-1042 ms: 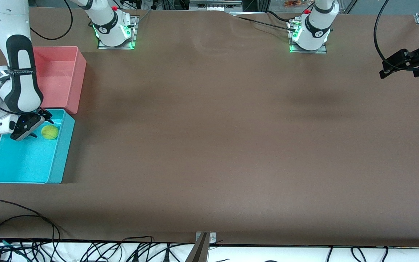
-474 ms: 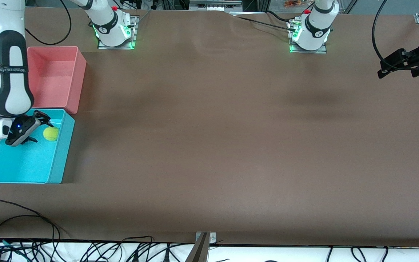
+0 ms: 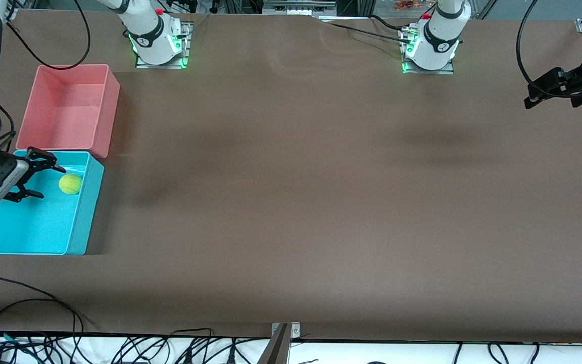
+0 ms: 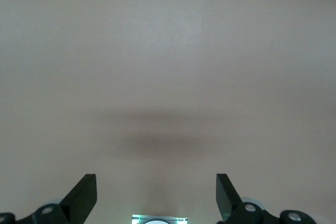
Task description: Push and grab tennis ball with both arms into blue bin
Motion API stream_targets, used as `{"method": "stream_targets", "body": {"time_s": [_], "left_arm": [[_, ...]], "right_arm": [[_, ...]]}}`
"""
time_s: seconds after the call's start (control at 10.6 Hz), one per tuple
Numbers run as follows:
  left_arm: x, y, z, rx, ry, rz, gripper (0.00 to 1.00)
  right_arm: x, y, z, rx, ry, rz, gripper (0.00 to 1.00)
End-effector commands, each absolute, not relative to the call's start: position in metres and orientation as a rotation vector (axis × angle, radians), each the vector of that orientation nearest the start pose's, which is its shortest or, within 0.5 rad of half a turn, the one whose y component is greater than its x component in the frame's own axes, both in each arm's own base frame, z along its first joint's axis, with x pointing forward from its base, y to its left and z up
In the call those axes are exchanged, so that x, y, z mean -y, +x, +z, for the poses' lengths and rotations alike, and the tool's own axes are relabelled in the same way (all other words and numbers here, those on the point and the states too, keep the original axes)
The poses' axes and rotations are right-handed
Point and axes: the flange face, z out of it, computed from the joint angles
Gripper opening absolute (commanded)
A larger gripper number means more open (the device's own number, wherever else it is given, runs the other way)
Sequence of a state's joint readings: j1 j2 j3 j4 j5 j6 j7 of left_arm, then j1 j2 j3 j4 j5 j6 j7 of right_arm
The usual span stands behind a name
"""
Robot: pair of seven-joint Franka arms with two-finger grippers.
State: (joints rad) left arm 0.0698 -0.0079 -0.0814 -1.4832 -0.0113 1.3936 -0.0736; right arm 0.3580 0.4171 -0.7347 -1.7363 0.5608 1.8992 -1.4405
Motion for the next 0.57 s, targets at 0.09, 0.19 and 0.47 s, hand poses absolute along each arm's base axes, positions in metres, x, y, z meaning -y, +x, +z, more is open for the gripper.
{"method": "stream_targets", "body": {"time_s": [0.09,0.19,0.47], "left_arm": [[0.009,0.532,0.662,0.085,-3.14,0.123,1.0],[0.01,0.532,0.663,0.083,-3.14,0.121,1.0],[0.01,0.532,0.663,0.083,-3.141,0.121,1.0]], "right_arm": [[0.091,0.631,0.45,1.139,-2.591,-0.149,0.96],[0.074,0.629,0.461,1.116,-2.586,-0.145,0.96],[0.041,0.623,0.489,1.056,-2.619,-0.132,0.96]]}}
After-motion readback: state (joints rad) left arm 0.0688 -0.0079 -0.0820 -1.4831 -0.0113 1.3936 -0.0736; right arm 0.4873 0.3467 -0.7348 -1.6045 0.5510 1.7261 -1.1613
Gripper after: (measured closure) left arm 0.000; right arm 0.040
